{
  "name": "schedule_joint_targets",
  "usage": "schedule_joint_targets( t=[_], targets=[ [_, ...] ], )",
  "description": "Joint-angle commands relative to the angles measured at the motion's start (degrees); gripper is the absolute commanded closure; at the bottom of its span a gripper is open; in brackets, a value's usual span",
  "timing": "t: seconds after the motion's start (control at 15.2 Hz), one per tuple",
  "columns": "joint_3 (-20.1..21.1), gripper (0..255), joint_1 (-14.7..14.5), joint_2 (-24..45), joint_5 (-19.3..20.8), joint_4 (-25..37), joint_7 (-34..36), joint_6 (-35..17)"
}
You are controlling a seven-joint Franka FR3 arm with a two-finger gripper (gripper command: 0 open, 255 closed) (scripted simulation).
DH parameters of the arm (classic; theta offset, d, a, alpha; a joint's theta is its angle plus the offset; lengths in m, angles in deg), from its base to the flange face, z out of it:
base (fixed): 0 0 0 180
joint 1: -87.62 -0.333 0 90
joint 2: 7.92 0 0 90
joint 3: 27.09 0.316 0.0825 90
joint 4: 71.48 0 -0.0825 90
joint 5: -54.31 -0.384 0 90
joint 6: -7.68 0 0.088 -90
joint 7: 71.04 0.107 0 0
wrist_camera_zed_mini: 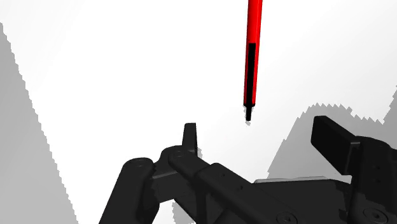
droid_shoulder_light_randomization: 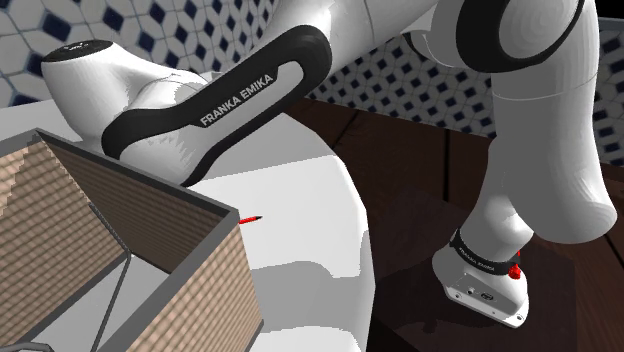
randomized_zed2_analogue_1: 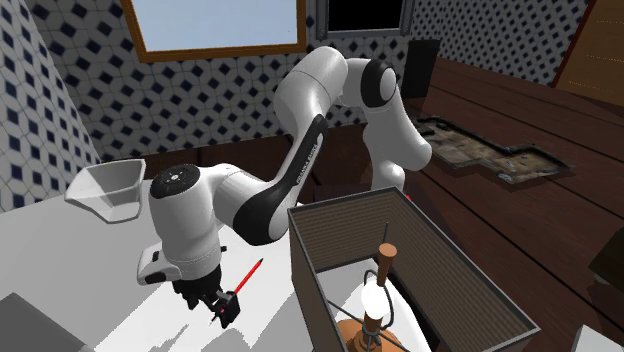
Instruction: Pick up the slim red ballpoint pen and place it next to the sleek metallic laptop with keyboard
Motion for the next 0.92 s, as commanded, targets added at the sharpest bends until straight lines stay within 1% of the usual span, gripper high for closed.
schedule_joint_targets(
  t=[0.0, 0.07, 0.33, 0.86],
  targets=[
    [0.0, 0, 0.0, 0.0, 0.0, 0.0, 0.0, 0.0],
    [0.0, 0, 0.0, 0.0, 0.0, 0.0, 0.0, 0.0],
    [0.6, 0, 0.2, -3.0, -1.2, 2.9, -0.7, 5.7],
    [0.6, 0, 0.2, -3.0, -1.2, 2.9, -0.7, 5.7]
  ],
)
